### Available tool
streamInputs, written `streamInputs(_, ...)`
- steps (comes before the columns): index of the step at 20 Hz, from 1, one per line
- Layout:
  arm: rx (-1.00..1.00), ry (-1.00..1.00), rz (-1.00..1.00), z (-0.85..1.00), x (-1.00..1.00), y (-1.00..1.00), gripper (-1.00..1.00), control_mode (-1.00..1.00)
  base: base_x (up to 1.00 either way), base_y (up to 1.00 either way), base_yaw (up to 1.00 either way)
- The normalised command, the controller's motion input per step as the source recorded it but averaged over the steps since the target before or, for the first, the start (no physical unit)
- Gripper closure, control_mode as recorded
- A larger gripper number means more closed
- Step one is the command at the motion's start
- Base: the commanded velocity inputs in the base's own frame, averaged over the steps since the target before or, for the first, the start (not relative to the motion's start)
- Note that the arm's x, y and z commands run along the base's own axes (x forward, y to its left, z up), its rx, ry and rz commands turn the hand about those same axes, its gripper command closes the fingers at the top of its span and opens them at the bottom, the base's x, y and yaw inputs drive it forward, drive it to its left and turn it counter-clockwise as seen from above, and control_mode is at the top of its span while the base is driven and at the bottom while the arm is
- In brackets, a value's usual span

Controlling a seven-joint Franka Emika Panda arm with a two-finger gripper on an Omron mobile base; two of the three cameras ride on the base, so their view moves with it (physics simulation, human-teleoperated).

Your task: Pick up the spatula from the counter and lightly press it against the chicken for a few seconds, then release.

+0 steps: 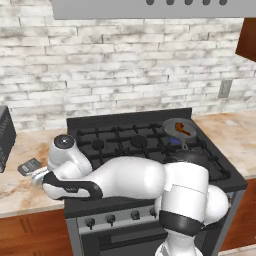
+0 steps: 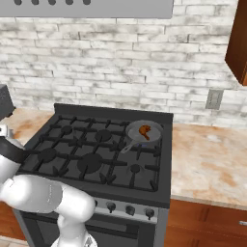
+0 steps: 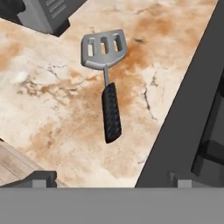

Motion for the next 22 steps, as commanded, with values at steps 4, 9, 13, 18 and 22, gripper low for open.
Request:
streamInputs(4,0.00,0.13,0.00,-0.13,0.22,0.14,-1.00,-1.00,0.00,0.00,0.00)
streamInputs(9,0.00,0.08,0.00,-0.12,0.15,0.17,-1.00,-1.00,0.00,0.00,0.00)
streamInputs(13,0.00,0.04,0.00,-0.16,0.11,0.23,-1.00,-1.00,0.00,0.00,0.00)
streamInputs(18,0.00,0.03,0.00,-0.20,0.09,0.22,-1.00,-1.00,0.00,0.00,0.00)
streamInputs(22,0.00,0.01,0.00,-0.18,0.07,0.11,-1.00,-1.00,0.00,0.00,0.00)
